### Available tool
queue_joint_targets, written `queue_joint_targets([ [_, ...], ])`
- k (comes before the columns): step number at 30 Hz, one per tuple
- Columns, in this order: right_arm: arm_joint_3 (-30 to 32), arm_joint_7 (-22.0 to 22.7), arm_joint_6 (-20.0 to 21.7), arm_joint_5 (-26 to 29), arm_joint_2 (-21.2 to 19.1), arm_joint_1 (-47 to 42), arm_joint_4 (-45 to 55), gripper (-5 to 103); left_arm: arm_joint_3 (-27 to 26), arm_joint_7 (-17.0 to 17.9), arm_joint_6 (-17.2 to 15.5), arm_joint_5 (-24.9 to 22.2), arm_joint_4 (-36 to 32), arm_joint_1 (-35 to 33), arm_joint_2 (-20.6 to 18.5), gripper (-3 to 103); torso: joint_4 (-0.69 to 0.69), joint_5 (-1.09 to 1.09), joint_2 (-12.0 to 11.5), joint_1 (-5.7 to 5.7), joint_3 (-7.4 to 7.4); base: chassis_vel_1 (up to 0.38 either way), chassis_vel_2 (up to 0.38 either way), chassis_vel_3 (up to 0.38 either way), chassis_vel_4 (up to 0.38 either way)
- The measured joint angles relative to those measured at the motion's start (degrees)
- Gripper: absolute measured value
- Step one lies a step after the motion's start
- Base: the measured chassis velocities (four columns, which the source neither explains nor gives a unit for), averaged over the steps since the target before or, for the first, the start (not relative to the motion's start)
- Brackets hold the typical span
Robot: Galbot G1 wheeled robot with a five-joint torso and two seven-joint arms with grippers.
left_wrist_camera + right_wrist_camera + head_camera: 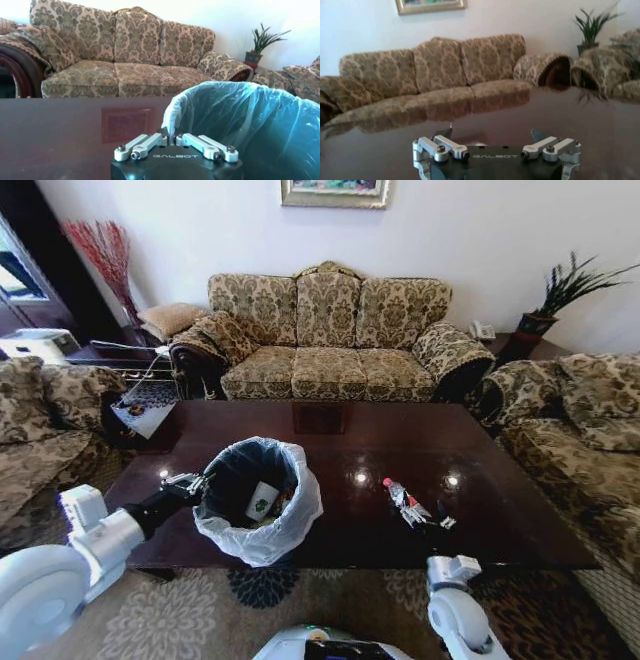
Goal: Move to the front of the table and place the trash on the table into the trash bin.
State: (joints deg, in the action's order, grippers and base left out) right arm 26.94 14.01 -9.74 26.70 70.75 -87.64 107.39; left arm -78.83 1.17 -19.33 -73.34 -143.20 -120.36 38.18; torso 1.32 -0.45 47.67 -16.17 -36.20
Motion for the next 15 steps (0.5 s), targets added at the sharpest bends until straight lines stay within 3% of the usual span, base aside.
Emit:
queue_joint_targets([
  [5,-0.6,0.2,0.9,2.0,-0.2,1.8,-3.6,103,0.1,-0.3,0.0,0.3,0.0,0.0,0.7,1,-0.02,0.05,0.0,0.00,0.00,0.000,0.000,0.000,0.000],
  [7,-1.1,0.1,1.0,2.0,-0.4,2.5,-6.1,96,0.2,-0.6,0.1,0.6,0.0,-0.1,1.1,1,-0.03,0.01,0.0,0.00,0.00,0.000,0.000,0.000,0.000],
  [9,-1.2,0.0,1.0,1.9,-0.5,2.6,-6.7,96,0.2,-0.7,0.2,0.6,0.0,-0.1,1.2,1,-0.02,0.01,0.0,0.00,0.00,0.000,0.000,0.000,0.000],
  [15,-1.8,-1.1,0.1,1.5,-0.4,3.2,-8.4,78,0.2,-0.7,0.4,0.7,0.0,0.0,0.9,1,-0.02,0.00,0.0,0.00,0.00,0.000,0.000,0.000,0.000],
])
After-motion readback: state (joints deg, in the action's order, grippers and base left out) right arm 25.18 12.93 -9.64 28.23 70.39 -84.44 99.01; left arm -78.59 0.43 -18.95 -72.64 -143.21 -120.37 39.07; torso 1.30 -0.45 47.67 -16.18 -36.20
